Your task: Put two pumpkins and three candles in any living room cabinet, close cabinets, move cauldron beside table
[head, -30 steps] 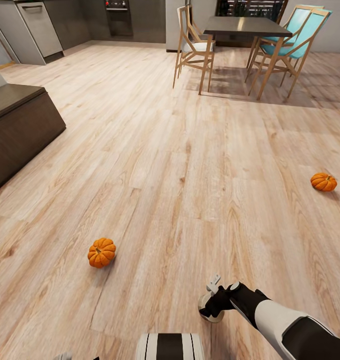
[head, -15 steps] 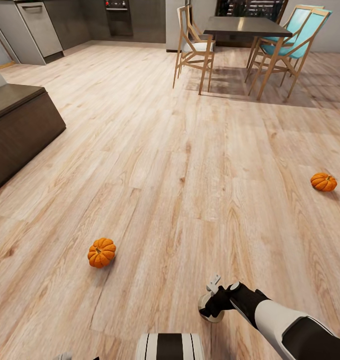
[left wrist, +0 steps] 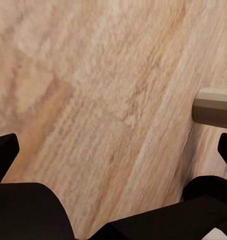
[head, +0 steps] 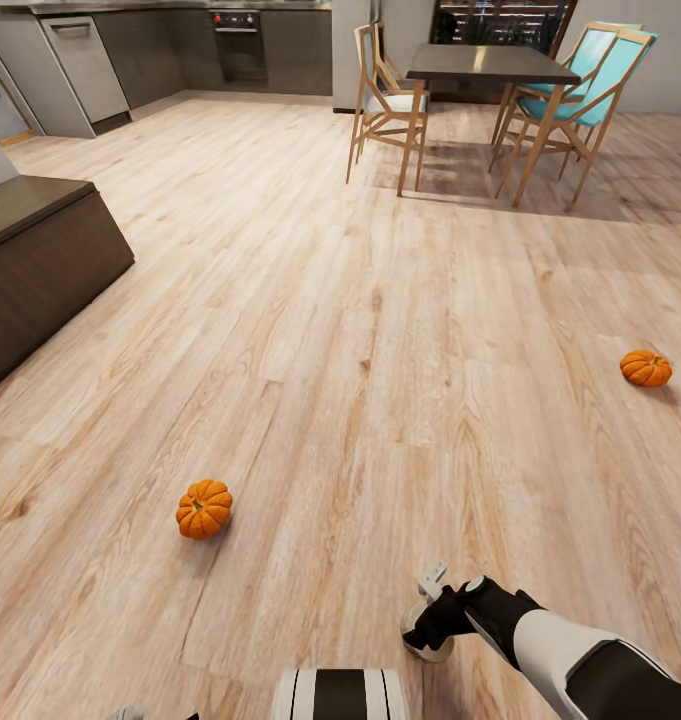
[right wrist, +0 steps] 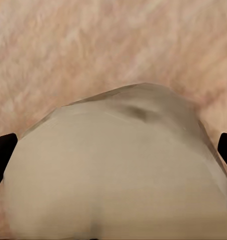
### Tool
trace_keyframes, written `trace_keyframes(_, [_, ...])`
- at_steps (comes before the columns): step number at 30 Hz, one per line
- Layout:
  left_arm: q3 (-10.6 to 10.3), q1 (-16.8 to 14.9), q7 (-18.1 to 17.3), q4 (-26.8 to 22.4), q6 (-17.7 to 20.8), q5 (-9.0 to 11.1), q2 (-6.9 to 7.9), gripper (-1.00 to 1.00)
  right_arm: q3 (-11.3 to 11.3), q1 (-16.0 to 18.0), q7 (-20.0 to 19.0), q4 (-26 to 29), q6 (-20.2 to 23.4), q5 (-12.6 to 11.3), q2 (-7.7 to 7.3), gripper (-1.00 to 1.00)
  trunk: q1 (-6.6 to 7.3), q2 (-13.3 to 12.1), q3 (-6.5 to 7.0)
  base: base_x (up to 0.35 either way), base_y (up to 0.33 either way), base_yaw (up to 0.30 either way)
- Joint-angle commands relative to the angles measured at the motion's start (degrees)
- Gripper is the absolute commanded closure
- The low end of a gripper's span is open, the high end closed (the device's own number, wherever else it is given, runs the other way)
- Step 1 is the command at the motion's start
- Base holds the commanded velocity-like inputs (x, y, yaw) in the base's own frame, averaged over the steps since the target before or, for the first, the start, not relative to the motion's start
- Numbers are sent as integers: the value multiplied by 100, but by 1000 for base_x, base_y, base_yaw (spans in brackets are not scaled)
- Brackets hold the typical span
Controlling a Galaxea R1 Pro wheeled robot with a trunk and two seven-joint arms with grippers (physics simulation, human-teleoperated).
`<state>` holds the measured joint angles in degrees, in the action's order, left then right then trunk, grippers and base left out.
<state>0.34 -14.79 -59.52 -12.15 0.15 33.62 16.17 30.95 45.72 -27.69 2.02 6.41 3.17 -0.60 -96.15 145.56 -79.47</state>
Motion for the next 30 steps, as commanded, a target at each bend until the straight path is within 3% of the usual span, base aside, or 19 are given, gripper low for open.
trace_keyframes(1, [2,-3,-21,2,2,5,1,-100,104,-2,-17,-123,44,87,-5,100,-1,0,-3,0,0,0])
trace_keyframes(7, [2,1,-41,2,2,5,1,-100,104,-4,-17,-123,45,87,-2,100,-1,0,-3,0,0,0])
trace_keyframes(25, [7,1,-59,4,9,5,9,-100,69,-2,-158,-71,27,-110,-49,100,45,-24,395,0,0,0])
trace_keyframes(30, [7,1,-59,3,10,5,9,-100,60,-1,-428,-70,53,-107,-52,100,58,-30,506,0,0,0])
